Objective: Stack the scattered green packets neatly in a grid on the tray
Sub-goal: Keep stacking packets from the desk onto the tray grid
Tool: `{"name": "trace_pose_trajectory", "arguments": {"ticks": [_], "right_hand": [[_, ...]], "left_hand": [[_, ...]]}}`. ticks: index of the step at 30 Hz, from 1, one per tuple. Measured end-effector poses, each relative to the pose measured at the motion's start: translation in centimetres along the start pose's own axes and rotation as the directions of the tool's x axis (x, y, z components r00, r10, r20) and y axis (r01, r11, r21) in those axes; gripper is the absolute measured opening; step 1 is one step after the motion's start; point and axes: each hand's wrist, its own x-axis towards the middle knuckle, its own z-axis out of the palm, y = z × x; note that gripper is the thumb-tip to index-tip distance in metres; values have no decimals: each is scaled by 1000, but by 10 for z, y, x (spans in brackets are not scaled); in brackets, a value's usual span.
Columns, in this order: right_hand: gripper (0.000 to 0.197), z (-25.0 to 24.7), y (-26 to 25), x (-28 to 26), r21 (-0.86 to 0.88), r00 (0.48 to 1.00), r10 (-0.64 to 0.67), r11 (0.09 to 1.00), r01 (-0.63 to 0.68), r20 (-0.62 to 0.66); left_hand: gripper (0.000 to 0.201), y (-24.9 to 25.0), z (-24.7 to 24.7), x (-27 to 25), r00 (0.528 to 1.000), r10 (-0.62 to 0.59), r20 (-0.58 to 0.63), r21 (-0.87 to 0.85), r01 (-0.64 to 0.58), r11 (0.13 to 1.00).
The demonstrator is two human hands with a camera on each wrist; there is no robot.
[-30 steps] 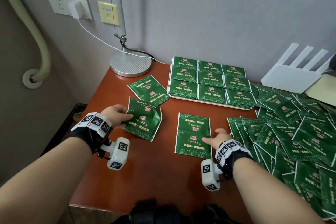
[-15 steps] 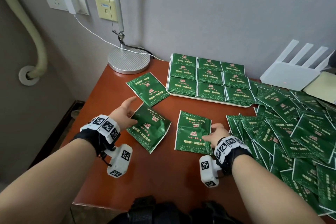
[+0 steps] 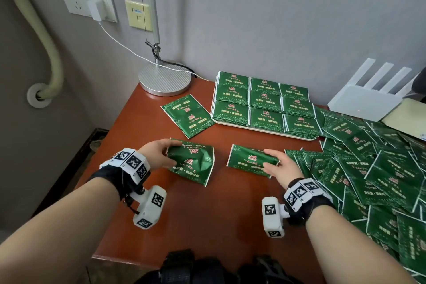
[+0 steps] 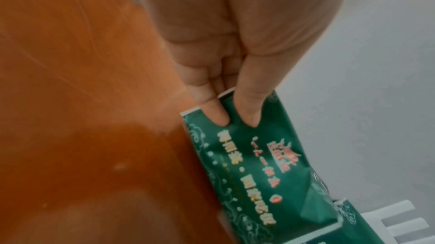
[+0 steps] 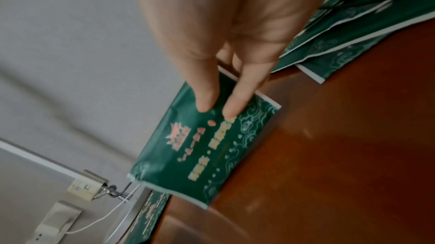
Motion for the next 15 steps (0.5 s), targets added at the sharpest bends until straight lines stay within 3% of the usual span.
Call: {"name": "trace_pose_trajectory", "arguments": {"ticks": [3, 7, 11, 13, 15], "right_hand": [[28, 0, -4, -2, -49, 996, -27, 999, 24, -79], [20, 6, -19, -3, -29, 995, -47, 999, 45, -84], [25, 12, -33, 1, -49, 996, -66, 997, 63, -65], [26, 15, -41, 1, -12, 993, -91, 996, 90, -71], [27, 18, -47, 2, 31, 988, -134, 990, 137, -70]], "left_hand": [[41, 3, 0, -5, 996, 47, -72, 56, -43, 997], [16, 15, 1, -7, 988, 105, -117, -204, -128, 971], [13, 28, 0, -8, 982, 122, -141, -278, -158, 948], [9, 35, 0, -9, 978, 124, -168, -217, -159, 963], [16, 36, 0, -9, 969, 129, -212, -119, -157, 980]]}}
